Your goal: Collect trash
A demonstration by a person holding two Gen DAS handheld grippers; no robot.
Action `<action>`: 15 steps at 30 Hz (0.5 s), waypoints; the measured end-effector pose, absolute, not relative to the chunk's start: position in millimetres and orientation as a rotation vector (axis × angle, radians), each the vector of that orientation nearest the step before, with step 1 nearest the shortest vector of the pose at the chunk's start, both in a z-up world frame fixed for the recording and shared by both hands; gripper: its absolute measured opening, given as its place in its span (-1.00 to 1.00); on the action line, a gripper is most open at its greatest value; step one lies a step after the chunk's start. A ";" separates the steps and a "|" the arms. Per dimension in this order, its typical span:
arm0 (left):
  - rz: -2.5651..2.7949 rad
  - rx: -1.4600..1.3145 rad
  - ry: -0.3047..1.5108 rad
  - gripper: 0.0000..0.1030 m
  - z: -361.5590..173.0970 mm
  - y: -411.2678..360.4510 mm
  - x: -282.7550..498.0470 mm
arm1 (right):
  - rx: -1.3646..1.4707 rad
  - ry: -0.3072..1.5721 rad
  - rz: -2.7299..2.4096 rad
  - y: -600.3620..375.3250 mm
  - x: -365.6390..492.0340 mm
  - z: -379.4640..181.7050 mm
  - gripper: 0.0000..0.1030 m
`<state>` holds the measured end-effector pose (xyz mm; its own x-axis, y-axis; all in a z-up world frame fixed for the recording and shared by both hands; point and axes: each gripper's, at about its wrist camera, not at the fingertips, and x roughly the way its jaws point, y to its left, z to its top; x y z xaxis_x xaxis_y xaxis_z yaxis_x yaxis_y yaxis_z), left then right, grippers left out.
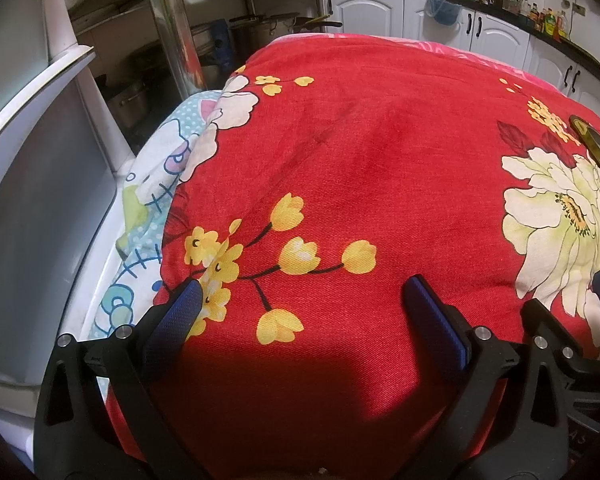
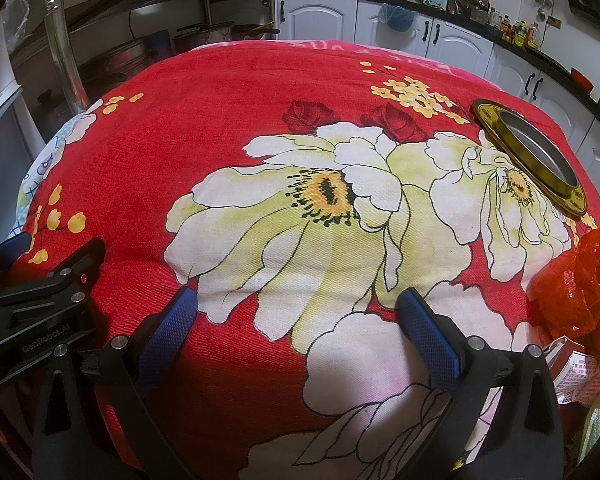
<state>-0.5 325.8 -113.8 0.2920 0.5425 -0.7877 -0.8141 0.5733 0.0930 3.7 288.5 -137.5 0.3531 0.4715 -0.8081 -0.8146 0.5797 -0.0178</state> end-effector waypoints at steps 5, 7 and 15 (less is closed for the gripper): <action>0.927 -0.359 0.880 0.81 -113.9 326.0 -1.4 | -0.462 0.858 0.870 287.6 4.6 -137.7 0.91; 0.929 -0.356 0.882 0.81 -113.6 325.2 -0.5 | -0.462 0.858 0.870 284.3 8.7 -138.7 0.91; 0.932 -0.354 0.883 0.81 -114.5 324.6 -1.4 | -0.461 0.858 0.871 285.2 7.6 -138.5 0.90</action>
